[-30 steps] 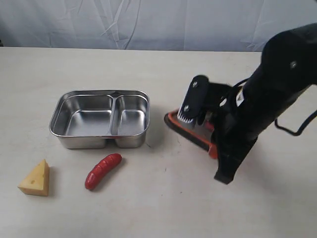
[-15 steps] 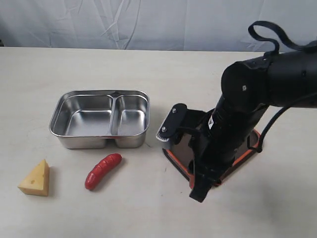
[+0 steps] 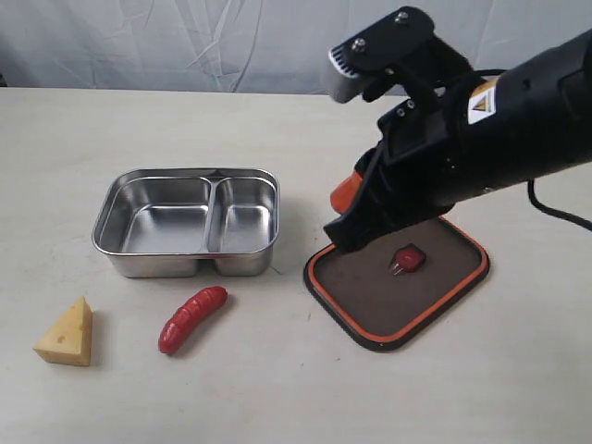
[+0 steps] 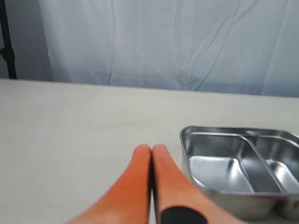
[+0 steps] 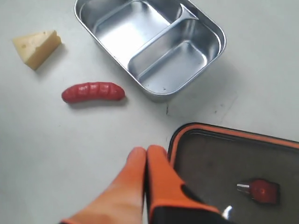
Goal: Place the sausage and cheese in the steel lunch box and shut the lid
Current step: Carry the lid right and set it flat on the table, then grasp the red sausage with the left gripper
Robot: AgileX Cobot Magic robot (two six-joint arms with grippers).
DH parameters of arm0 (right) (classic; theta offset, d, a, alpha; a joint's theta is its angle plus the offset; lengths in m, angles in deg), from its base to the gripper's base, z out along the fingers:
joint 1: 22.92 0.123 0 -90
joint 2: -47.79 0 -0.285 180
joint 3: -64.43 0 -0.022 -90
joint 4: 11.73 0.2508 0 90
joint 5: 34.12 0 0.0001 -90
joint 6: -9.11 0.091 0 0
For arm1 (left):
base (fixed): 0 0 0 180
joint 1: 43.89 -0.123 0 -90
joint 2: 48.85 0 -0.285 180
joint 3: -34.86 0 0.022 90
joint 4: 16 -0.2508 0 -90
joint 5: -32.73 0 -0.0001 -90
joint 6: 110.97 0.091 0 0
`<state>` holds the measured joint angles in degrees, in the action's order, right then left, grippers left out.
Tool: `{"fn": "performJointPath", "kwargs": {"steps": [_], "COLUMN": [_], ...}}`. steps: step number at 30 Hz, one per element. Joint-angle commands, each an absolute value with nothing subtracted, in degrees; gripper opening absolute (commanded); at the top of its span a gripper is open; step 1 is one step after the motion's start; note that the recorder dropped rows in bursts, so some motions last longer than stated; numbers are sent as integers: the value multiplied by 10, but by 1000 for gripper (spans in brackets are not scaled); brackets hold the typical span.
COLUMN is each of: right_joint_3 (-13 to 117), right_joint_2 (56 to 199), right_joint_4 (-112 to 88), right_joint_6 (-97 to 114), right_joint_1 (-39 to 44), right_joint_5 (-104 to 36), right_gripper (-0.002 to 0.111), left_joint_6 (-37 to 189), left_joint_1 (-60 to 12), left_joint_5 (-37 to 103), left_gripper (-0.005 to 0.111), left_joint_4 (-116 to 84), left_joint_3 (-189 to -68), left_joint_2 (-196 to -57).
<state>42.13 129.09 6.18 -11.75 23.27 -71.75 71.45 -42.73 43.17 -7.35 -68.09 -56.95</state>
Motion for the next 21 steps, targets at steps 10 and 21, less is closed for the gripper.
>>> {"fn": "performJointPath", "kwargs": {"steps": [10,21], "right_joint_3": [279,246], "right_joint_2": [1191,1177], "right_joint_4": [67,70], "right_joint_6": [-52,-42], "right_joint_1": [234,234], "right_joint_5": [-662,-614], "right_gripper": [0,0], "left_joint_6": [563,591], "left_joint_1": [-424,-414], "left_joint_5": [189,485], "left_gripper": [0,0], "left_joint_4": [153,23], "left_joint_3": [-679,-854], "left_joint_2": [-566,-635]}}
